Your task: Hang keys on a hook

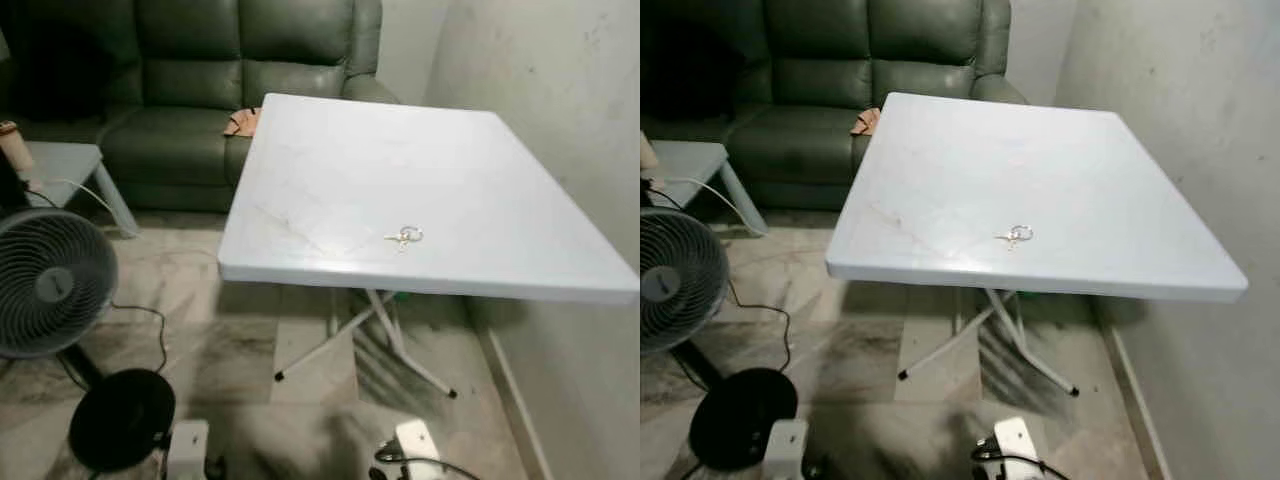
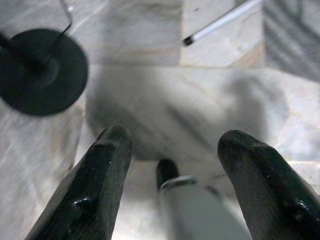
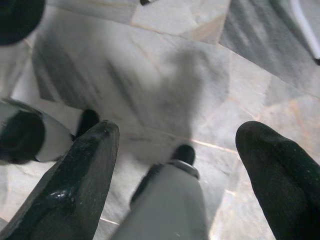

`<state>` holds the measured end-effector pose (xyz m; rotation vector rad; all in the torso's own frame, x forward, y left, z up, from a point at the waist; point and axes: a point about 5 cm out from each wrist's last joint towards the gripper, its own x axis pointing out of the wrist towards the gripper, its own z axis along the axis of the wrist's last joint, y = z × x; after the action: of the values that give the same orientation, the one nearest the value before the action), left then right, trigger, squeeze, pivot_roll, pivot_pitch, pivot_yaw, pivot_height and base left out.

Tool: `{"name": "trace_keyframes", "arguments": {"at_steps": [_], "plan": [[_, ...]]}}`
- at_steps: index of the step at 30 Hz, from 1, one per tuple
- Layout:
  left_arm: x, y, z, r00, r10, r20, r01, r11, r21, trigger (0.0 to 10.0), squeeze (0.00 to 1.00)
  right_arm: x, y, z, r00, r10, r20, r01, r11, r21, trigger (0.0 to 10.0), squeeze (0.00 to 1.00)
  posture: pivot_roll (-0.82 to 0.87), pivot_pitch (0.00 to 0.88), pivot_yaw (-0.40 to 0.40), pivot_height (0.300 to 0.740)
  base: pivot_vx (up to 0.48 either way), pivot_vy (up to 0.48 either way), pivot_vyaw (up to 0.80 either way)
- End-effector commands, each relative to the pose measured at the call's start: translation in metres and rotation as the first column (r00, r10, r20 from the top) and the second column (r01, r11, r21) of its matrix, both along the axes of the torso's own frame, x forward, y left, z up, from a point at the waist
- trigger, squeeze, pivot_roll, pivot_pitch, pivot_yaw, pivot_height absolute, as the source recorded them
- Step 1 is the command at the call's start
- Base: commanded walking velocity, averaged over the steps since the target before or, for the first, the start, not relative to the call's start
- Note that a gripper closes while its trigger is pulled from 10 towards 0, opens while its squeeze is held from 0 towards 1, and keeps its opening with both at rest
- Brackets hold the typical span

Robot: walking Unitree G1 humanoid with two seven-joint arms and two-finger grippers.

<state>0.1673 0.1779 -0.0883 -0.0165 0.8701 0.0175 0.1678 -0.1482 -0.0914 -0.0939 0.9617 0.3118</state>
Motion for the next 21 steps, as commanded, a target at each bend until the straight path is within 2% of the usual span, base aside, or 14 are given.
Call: {"name": "trace_keyframes", "arguments": {"at_steps": [1, 4, 5, 7, 14, 15, 16, 17, 20, 21], "plan": [[0.007, -0.008, 0.003, 0.999, -0.008, 0.035, 0.009, 1.0, -0.018, 10.0, 0.0, 0.003, -0.008, 0.002, 1.0, 0.004, 0.022, -0.004, 1.0, -0.028, 10.0, 0.0, -0.09, 0.001, -0.05, 0.74, 0.0, 0.0, 0.0], [0.01, -0.009, 0.005, 0.999, -0.011, 0.052, 0.012, 1.0, -0.022, 10.0, 0.0, 0.004, -0.008, 0.002, 1.0, 0.009, 0.027, -0.008, 0.999, -0.031, 10.0, 0.0, -0.09, 0.001, -0.05, 0.74, 0.0, 0.0, 0.0], [0.017, -0.011, 0.008, 0.996, -0.015, 0.086, 0.017, 0.999, -0.029, 10.0, 0.0, 0.008, -0.008, 0.004, 0.999, -0.003, 0.043, 0.004, 1.0, -0.019, 10.0, 0.0, -0.09, 0.01, -0.048, 0.74, 0.0, 0.0, 0.0], [0.042, -0.018, 0.025, 0.975, -0.035, 0.222, 0.044, 0.998, -0.038, 10.0, 0.0, 0.027, -0.011, 0.015, 0.991, -0.033, 0.129, 0.032, 0.999, 0.015, 10.0, 0.0, -0.09, 0.025, -0.041, 0.74, 0.0, 0.0, 0.0], [0.042, -0.018, 0.025, 0.975, -0.035, 0.222, 0.044, 0.998, -0.038, 10.0, 0.0, 0.027, -0.011, 0.015, 0.991, -0.033, 0.129, 0.032, 0.999, 0.015, 10.0, 0.0, -0.09, 0.025, -0.041, 0.74, 0.0, 0.0, 0.0], [0.073, -0.021, 0.05, 0.92, -0.05, 0.389, 0.069, 0.997, -0.037, 10.0, 0.0, 0.059, -0.012, 0.037, 0.959, -0.077, 0.273, 0.058, 0.995, 0.076, 10.0, 1.0, -0.1, 0.046, -0.025, 0.74, 0.0, 0.0, 0.0], [0.092, -0.021, 0.069, 0.869, -0.061, 0.492, 0.085, 0.996, -0.027, 10.0, 0.0, 0.08, -0.013, 0.054, 0.923, -0.105, 0.37, 0.062, 0.99, 0.124, 10.0, 1.0, -0.1, 0.046, -0.025, 0.74, 0.0, 0.0, 0.0], [0.115, -0.021, 0.098, 0.776, -0.081, 0.626, 0.107, 0.994, -0.003, 10.0, 0.0, 0.105, -0.012, 0.079, 0.86, -0.125, 0.495, 0.04, 0.983, 0.178, 10.0, 1.0, -0.1, 0.049, -0.021, 0.74, 0.0, 0.0, 0.0], [0.122, -0.019, 0.109, 0.739, -0.065, 0.671, 0.095, 0.995, -0.008, 10.0, 0.0, 0.113, -0.009, 0.088, 0.83, -0.11, 0.546, 0.009, 0.983, 0.184, 10.0, 1.0, -0.1, 0.049, -0.021, 0.74, 0.0, 0.0, 0.0], [0.128, -0.015, 0.124, 0.681, -0.058, 0.73, 0.092, 0.996, -0.008, 10.0, 0.0, 0.123, -0.005, 0.103, 0.783, -0.106, 0.613, -0.029, 0.978, 0.206, 10.0, 1.0, -0.1, 0.055, -0.02, 0.74, 0.0, 0.0, 0.0]]}}
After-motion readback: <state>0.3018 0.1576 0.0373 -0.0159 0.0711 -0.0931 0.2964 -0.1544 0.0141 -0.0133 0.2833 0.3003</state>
